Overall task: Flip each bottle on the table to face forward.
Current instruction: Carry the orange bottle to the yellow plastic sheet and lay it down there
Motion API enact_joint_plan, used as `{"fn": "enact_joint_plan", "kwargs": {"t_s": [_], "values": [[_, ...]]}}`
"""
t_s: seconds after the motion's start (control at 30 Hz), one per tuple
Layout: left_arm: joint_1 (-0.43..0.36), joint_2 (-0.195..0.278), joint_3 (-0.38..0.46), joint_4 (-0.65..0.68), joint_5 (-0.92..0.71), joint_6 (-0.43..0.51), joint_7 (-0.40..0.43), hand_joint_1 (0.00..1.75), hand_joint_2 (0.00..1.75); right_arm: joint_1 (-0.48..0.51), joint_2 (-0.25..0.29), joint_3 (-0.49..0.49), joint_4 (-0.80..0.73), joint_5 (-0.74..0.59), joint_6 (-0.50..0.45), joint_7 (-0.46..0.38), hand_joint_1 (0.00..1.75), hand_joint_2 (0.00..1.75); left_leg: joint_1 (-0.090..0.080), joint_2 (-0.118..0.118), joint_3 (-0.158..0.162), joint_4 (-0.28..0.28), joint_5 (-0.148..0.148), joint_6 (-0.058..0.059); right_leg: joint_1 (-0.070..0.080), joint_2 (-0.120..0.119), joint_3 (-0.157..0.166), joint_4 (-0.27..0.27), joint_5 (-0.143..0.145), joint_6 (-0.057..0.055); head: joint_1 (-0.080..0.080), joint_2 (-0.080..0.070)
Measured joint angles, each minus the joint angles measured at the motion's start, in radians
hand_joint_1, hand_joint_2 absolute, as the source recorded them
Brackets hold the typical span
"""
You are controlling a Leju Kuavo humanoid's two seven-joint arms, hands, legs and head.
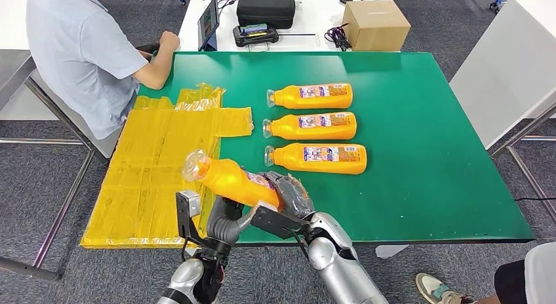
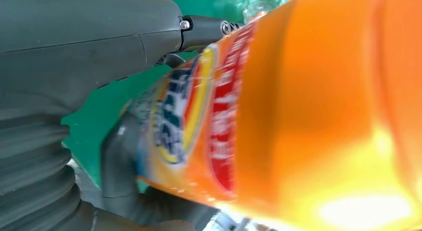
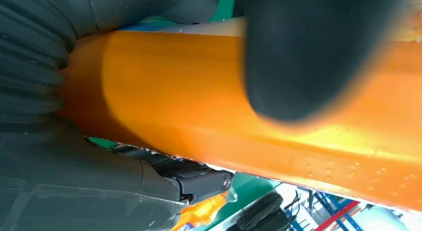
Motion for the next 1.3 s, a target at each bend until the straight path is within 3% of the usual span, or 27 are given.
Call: {"fn": "enact_joint_plan", "kwargs": {"t_s": [0.23, 0.27, 0.37, 0.4, 0.5, 0.53, 0.63, 0.67, 1.07, 1.23, 1.3], "values": [[-0.003, 0.000, 0.002, 0.000, 0.029, 0.009, -0.011, 0.01, 1.75, -0.004, 0.010, 0.015, 0.021, 0.016, -0.012, 0.000, 1.60, 1.75, 0.000, 0.000, 0.000, 0.000, 0.000, 0.000, 0.000, 0.000, 0.000, 0.000, 0.000, 0.000, 0.000, 0.000], [-0.003, 0.000, 0.002, 0.000, 0.030, 0.009, -0.011, 0.37, 1.75, -0.005, 0.010, 0.016, 0.023, 0.016, -0.013, 0.000, 1.53, 1.75, 0.000, 0.000, 0.000, 0.000, 0.000, 0.000, 0.000, 0.000, 0.000, 0.000, 0.000, 0.000, 0.000, 0.000], [-0.003, 0.000, 0.002, 0.000, 0.037, -0.003, -0.013, 1.67, 1.75, -0.006, 0.012, 0.018, 0.028, 0.016, -0.013, -0.001, 1.34, 1.75, 0.000, 0.000, 0.000, 0.000, 0.000, 0.000, 0.000, 0.000, 0.000, 0.000, 0.000, 0.000, 0.000, 0.000], [-0.003, 0.000, 0.002, 0.000, 0.039, -0.010, -0.014, 1.75, 1.75, -0.007, 0.012, 0.018, 0.029, 0.016, -0.013, -0.002, 1.35, 1.75, 0.000, 0.000, 0.000, 0.000, 0.000, 0.000, 0.000, 0.000, 0.000, 0.000, 0.000, 0.000, 0.000, 0.000], [-0.003, 0.000, 0.005, 0.000, 0.034, -0.024, -0.025, 1.75, 1.75, -0.010, 0.013, 0.018, 0.032, 0.020, -0.017, -0.004, 1.38, 1.75, 0.000, 0.000, 0.000, 0.000, 0.000, 0.000, 0.000, 0.000, 0.000, 0.000, 0.000, 0.000, 0.000, 0.000], [-0.004, 0.000, 0.006, 0.000, 0.028, -0.024, -0.029, 1.75, 1.75, -0.011, 0.014, 0.019, 0.032, 0.025, -0.021, -0.004, 1.13, 1.75, 0.000, 0.000, 0.000, 0.000, 0.000, 0.000, 0.000, 0.000, 0.000, 0.000, 0.000, 0.000, 0.000, 0.000], [-0.006, 0.000, 0.008, 0.000, 0.020, -0.023, -0.036, 1.75, 1.75, -0.014, 0.016, 0.023, 0.033, 0.042, -0.031, 0.001, 0.10, 1.75, 0.000, 0.000, 0.000, 0.000, 0.000, 0.000, 0.000, 0.000, 0.000, 0.000, 0.000, 0.000, 0.000, 0.000], [-0.007, 0.000, 0.008, 0.000, 0.019, -0.023, -0.037, 1.75, 1.75, -0.014, 0.017, 0.024, 0.033, 0.044, -0.033, 0.002, 0.00, 1.75, 0.000, 0.000, 0.000, 0.000, 0.000, 0.000, 0.000, 0.000, 0.000, 0.000, 0.000, 0.000, 0.000, 0.000], [0.006, 0.000, 0.027, -0.040, -0.011, -0.016, -0.046, 1.75, 1.75, -0.001, 0.042, -0.002, 0.018, -0.023, -0.024, 0.016, 0.00, 1.75, 0.000, 0.000, 0.000, 0.000, 0.000, 0.000, 0.000, 0.000, -0.001, 0.000, 0.000, 0.000, 0.000, 0.000], [0.030, 0.000, 0.049, -0.116, -0.138, 0.044, -0.051, 1.75, 1.75, 0.039, 0.043, -0.042, -0.010, -0.020, -0.029, 0.021, 0.00, 1.75, 0.000, 0.000, -0.001, 0.000, 0.000, 0.000, 0.000, 0.000, -0.001, 0.000, 0.000, 0.000, 0.000, 0.000], [0.047, 0.000, 0.066, -0.164, -0.268, 0.101, -0.060, 1.75, 1.75, 0.064, 0.042, -0.067, -0.033, -0.007, -0.040, 0.023, 0.00, 1.75, 0.000, 0.000, -0.001, 0.000, 0.000, 0.000, 0.000, 0.000, -0.001, 0.000, 0.000, 0.000, 0.000, 0.000]]}}
